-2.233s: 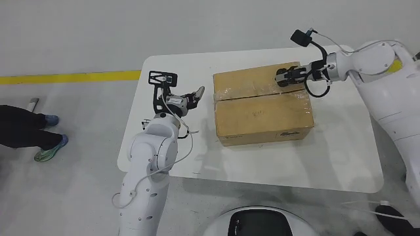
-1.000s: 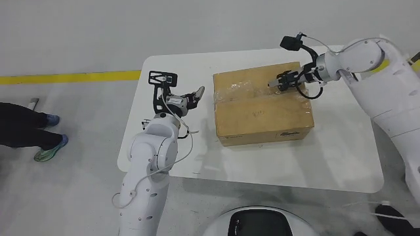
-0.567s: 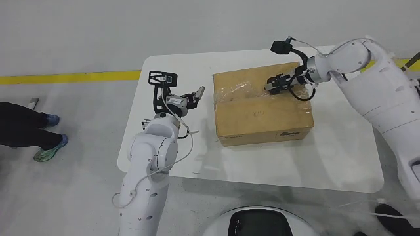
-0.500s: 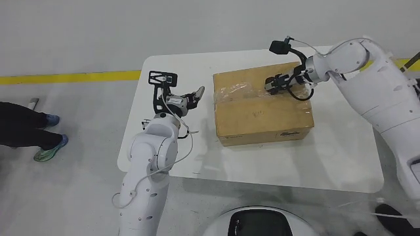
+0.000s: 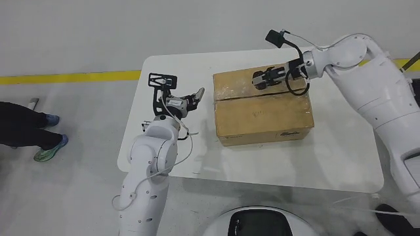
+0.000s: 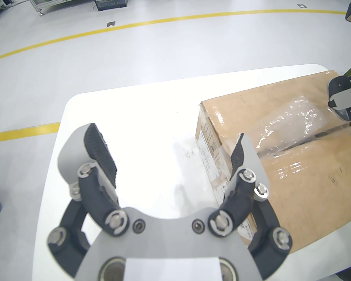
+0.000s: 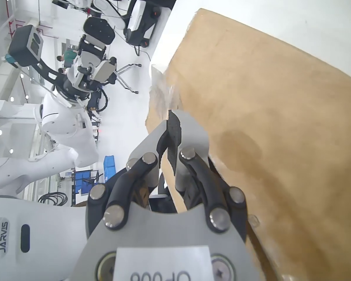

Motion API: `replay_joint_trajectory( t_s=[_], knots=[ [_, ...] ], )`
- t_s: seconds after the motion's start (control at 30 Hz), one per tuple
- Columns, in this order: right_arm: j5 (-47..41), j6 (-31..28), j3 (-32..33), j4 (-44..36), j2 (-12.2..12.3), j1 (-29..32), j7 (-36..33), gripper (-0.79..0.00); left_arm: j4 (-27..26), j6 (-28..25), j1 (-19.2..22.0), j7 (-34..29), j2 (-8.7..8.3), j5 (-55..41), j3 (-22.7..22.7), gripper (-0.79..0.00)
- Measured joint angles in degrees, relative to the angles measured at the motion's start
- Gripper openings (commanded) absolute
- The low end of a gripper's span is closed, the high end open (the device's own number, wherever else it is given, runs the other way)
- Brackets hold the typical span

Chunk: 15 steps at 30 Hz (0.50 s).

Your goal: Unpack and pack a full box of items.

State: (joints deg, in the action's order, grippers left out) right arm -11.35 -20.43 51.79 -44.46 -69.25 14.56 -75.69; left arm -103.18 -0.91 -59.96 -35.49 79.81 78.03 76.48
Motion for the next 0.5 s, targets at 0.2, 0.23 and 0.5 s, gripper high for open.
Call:
replay_joint_trajectory(
  t_s=[0.2, 0.23, 0.5],
  knots=[
    [-3.1, -0.2, 1.3, 0.3, 0.3, -0.5, -2.9, -0.785, -0.1, 0.2, -0.1, 0.0, -0.07, 0.1, 0.0, 0.0],
    [-3.1, 0.0, 1.6, 0.2, 0.5, -0.6, -3.4, -0.785, -0.1, 0.2, -0.1, 0.1, -0.08, 0.1, 0.0, 0.0],
    [2.2, 3.2, 6.2, -3.6, 3.8, 0.9, -5.3, -0.785, -0.1, 0.2, -0.2, 0.2, -0.17, -0.3, 0.1, 0.0]
  ],
)
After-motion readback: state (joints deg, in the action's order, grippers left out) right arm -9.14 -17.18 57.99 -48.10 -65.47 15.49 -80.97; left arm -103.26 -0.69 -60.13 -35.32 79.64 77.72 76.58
